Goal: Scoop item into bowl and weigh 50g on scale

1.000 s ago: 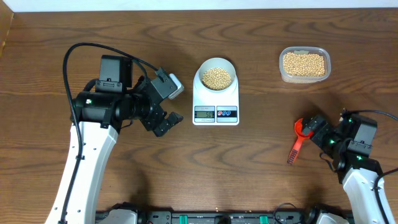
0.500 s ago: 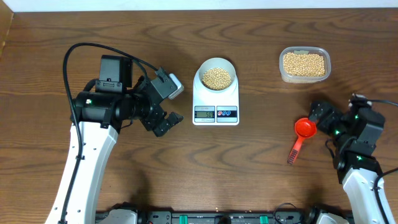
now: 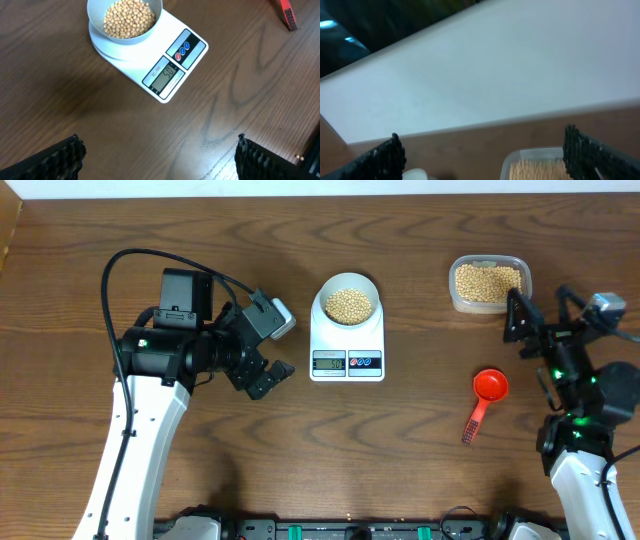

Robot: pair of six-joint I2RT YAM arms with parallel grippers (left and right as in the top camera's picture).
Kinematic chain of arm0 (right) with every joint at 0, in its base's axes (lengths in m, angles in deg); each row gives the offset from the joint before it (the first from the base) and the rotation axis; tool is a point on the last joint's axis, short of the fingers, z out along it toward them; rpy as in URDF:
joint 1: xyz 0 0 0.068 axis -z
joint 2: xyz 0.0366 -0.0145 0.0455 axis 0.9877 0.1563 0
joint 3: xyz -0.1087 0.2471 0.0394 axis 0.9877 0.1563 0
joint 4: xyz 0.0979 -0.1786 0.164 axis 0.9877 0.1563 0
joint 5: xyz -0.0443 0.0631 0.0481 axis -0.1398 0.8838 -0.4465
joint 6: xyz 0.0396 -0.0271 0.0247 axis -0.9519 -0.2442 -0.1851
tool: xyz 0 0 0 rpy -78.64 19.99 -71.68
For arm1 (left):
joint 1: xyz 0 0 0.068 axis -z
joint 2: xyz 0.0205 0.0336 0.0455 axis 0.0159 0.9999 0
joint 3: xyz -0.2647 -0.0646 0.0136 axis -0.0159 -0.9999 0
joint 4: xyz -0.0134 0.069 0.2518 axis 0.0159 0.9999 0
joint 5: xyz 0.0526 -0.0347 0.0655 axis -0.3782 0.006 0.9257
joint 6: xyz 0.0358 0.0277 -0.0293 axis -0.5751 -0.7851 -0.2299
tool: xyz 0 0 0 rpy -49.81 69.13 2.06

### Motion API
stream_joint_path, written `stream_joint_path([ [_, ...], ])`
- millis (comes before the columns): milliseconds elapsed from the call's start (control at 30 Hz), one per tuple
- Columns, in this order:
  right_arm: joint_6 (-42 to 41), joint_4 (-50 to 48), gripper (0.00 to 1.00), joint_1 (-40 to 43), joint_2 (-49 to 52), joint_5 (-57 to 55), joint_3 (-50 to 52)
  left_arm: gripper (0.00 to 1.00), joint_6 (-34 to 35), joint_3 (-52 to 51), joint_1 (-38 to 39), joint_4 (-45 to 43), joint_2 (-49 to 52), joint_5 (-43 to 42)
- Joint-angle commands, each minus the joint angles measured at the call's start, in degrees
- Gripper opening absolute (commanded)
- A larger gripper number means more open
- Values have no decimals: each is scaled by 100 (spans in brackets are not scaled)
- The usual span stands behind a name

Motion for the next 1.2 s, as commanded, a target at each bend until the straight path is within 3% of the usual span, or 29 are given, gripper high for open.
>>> stream_joint_path([
  [0,-166,-459,99,13,0,94,-22,98,-76,61,-20,17,-72,-52],
  [300,-273,-323,99,15,0,90,-22,98,-76,61,-20,17,-72,-52],
  [1167,-229,3298,99,20,0,-455,-22,98,-76,61,-20,17,-72,-52],
])
